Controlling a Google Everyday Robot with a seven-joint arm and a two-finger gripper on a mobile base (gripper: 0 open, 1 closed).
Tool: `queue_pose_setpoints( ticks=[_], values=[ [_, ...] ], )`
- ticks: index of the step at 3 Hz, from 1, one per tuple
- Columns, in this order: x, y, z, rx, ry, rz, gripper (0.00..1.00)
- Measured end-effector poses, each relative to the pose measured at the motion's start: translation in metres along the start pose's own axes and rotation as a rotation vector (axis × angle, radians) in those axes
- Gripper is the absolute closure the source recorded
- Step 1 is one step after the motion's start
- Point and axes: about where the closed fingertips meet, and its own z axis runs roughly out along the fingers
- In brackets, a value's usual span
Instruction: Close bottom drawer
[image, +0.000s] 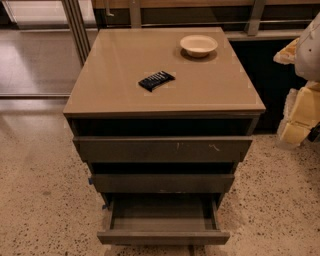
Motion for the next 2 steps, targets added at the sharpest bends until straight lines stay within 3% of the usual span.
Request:
queue_pose_setpoints(
  ticks=[1, 2],
  values=[
    [0.0, 0.0, 0.0, 0.0, 0.0, 0.0, 0.0],
    [0.006, 0.002, 0.012, 0.032, -0.039, 0.02, 0.0]
  ],
)
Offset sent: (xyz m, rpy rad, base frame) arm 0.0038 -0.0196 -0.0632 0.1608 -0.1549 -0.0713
